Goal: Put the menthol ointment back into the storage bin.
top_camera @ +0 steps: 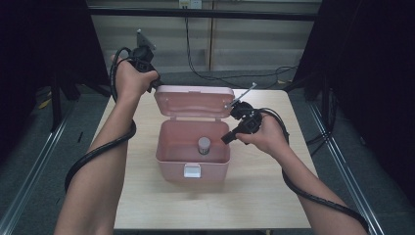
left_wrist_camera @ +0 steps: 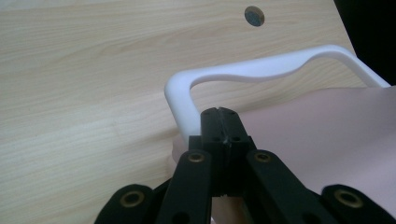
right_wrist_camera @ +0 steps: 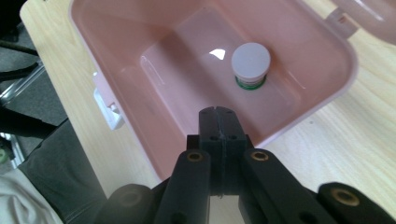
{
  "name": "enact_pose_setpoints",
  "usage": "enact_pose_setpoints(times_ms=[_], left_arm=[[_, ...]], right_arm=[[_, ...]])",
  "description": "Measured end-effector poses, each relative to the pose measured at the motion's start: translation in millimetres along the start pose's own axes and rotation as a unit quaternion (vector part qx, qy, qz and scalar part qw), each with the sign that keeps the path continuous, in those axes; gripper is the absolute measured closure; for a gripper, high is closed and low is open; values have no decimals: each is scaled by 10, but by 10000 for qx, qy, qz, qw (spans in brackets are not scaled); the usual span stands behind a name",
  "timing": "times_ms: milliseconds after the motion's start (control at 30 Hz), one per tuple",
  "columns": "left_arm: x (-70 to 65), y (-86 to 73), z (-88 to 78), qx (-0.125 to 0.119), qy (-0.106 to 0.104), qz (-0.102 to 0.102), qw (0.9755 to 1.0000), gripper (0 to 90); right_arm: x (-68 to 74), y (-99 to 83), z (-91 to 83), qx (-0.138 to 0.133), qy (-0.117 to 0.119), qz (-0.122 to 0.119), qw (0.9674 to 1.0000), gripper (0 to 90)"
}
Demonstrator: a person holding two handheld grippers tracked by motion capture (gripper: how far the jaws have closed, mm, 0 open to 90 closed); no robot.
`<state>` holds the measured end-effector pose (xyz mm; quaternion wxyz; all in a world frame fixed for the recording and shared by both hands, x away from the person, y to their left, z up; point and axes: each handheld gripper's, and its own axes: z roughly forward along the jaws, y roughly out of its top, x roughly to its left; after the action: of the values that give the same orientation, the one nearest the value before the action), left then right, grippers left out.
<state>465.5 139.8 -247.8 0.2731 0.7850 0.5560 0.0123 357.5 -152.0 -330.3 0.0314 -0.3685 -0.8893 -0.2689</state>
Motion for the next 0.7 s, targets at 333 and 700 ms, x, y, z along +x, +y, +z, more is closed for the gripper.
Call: enact_pose_setpoints(times_ms=[333, 700], left_arm=[[5, -90, 35, 4, -27, -7, 10000, 900], [4, -129, 46, 25, -18, 22, 10000, 900]], right_arm=[[5, 22, -80, -76, -33, -26, 10000, 900], [1, 44, -115, -91, -51, -7, 9999, 900]])
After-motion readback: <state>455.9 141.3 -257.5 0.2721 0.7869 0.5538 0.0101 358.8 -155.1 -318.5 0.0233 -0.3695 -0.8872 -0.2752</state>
